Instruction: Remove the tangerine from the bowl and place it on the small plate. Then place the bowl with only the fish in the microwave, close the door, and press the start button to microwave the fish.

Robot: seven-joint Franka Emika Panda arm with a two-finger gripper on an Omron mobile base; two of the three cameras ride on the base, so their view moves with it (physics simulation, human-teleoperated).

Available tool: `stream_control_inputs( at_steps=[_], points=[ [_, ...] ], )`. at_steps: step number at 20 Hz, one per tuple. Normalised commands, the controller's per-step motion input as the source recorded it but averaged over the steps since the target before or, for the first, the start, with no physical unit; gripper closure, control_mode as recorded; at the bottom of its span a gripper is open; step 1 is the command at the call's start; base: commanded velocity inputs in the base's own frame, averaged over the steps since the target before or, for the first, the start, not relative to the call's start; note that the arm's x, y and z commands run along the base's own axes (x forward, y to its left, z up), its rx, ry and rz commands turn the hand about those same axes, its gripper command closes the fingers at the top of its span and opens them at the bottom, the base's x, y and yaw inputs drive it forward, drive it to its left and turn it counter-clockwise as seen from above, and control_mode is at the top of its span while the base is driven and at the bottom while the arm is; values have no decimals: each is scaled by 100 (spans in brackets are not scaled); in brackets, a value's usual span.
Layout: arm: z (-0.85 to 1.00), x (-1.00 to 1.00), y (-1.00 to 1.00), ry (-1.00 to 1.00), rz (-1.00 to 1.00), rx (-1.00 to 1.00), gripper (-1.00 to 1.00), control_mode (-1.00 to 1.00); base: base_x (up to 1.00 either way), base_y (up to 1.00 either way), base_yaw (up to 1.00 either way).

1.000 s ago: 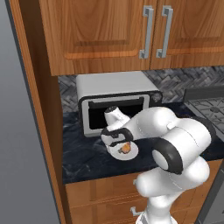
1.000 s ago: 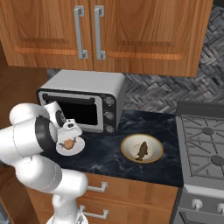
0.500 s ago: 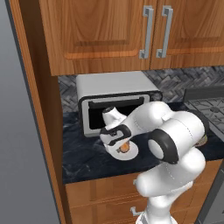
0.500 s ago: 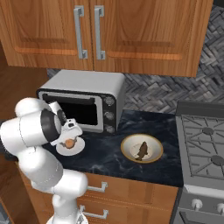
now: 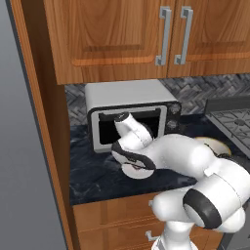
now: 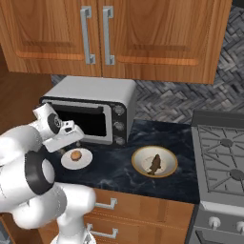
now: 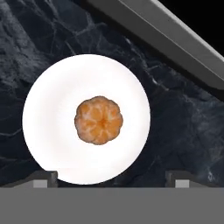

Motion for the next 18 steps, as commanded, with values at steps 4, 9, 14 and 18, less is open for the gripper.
stream_control_inputs(
  at_steps=[4, 9, 14, 18],
  points=[
    [19, -69, -77, -14, -20, 11, -100, -100, 0, 0, 0],
    [3, -43, -100, -1, -37, 41, -100, -100, 0, 0, 0],
    [20, -9, -100, 0, -26, 44, -100, -100, 0, 0, 0],
    [20, 0, -100, 0, -25, 35, -100, -100, 0, 0, 0]
  ],
)
